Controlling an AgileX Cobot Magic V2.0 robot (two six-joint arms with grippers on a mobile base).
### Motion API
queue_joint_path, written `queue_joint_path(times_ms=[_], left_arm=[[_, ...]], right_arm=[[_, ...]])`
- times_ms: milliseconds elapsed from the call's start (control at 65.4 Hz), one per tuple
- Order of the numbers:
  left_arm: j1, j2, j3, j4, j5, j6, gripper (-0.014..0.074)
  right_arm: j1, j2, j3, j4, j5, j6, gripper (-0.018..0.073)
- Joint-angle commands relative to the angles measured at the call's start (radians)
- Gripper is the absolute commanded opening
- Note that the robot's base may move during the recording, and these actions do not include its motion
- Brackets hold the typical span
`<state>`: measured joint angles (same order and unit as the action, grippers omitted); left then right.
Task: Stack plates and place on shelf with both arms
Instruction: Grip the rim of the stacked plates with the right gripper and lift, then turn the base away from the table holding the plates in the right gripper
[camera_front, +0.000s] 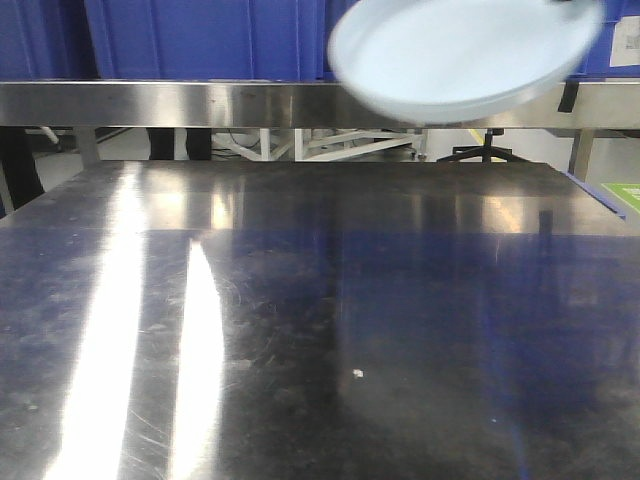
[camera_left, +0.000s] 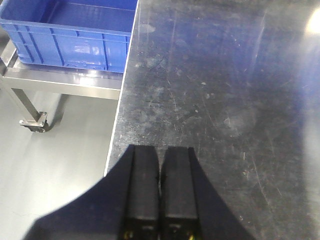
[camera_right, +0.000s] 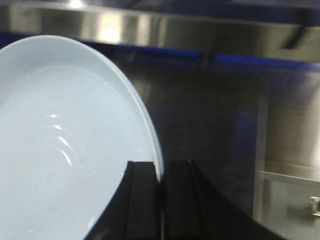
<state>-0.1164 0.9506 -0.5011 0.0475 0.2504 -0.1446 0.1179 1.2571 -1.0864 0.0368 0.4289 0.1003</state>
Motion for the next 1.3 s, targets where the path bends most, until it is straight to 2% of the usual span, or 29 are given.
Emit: queue_joint_path(times_ms=[0, 76, 199, 474, 1285], left_arm=[[0.002, -0.012, -0.027, 0.002, -0.079, -0.009, 0.0092], [0.002, -0.012, -0.027, 0.002, -0.079, -0.009, 0.0092], [0.002, -0.012, -0.027, 0.002, -0.079, -0.009, 0.0092], [0.002, -0.012, -0.027, 0.002, -0.079, -0.009, 0.0092], [0.002, -0.012, -0.027, 0.002, -0.079, -0.009, 0.0092]], right_arm=[[-0.076, -0.159, 0.068, -0.003, -0.104, -0.003, 0.0050], [-0.141, -0.305, 0.174, -0.003, -0.105, -0.003, 0.0050], [-0.199, -0.492, 0.310, -0.003, -0.104, -0.003, 0.0050], [-0.238, -0.828, 0.526, -0.003, -0.092, -0.003, 0.0050], [-0.239, -0.846, 0.539, -0.003, -0.067, -0.003, 0.0048]])
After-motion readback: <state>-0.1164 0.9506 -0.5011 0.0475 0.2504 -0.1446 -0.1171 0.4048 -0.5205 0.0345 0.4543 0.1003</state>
